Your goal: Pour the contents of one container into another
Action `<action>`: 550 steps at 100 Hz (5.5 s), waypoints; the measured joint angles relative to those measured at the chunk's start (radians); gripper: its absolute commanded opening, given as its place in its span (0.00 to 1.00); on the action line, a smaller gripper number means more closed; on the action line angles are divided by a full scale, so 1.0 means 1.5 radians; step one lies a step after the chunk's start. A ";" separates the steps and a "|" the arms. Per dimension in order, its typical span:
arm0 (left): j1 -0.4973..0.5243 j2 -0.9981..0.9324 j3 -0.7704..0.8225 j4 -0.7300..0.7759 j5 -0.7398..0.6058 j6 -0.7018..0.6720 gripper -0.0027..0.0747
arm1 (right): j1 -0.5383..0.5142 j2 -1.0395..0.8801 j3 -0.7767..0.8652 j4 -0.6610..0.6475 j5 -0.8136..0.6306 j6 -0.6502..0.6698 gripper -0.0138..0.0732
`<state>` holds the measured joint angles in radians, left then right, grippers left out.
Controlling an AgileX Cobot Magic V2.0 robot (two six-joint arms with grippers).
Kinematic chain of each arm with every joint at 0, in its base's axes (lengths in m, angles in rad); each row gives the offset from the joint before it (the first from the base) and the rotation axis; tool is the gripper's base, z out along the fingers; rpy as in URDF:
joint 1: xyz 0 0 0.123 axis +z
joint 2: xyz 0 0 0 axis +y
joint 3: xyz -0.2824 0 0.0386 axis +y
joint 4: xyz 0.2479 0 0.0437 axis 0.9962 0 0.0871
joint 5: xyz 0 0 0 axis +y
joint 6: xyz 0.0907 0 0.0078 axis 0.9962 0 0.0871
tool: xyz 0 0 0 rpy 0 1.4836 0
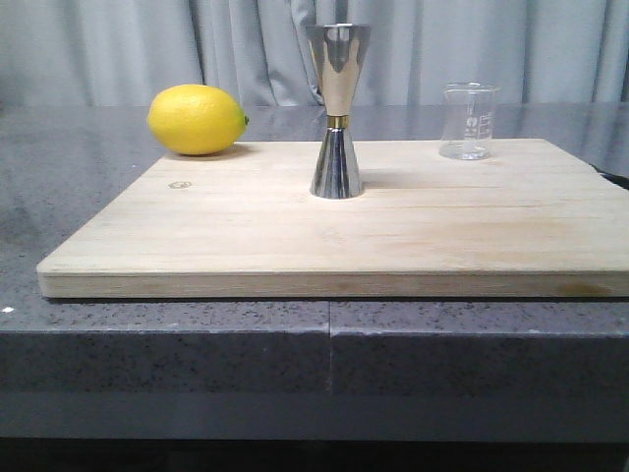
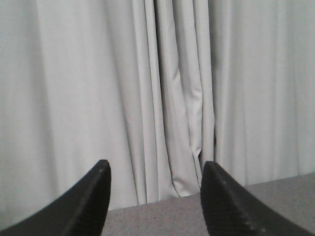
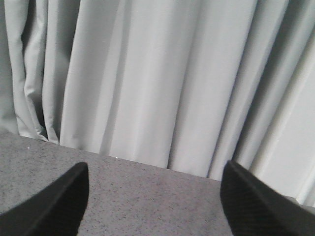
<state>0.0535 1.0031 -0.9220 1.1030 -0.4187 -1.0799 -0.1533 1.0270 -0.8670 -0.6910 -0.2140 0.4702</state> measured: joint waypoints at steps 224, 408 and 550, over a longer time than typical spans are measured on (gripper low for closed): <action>0.000 -0.277 0.407 0.080 -0.030 -0.078 0.01 | 0.080 -0.293 0.266 0.033 0.135 0.000 0.08; -0.116 -0.377 0.549 -0.515 0.036 0.573 0.01 | 0.081 -0.293 0.266 0.033 0.133 0.000 0.08; -0.116 -0.672 0.617 -0.766 0.279 0.726 0.01 | 0.081 -0.293 0.266 0.033 0.132 0.000 0.08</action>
<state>-0.1209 -0.0052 0.0042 -0.0456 0.0000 0.0087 -0.0315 0.5873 -0.4673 -0.6416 -0.0158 0.4702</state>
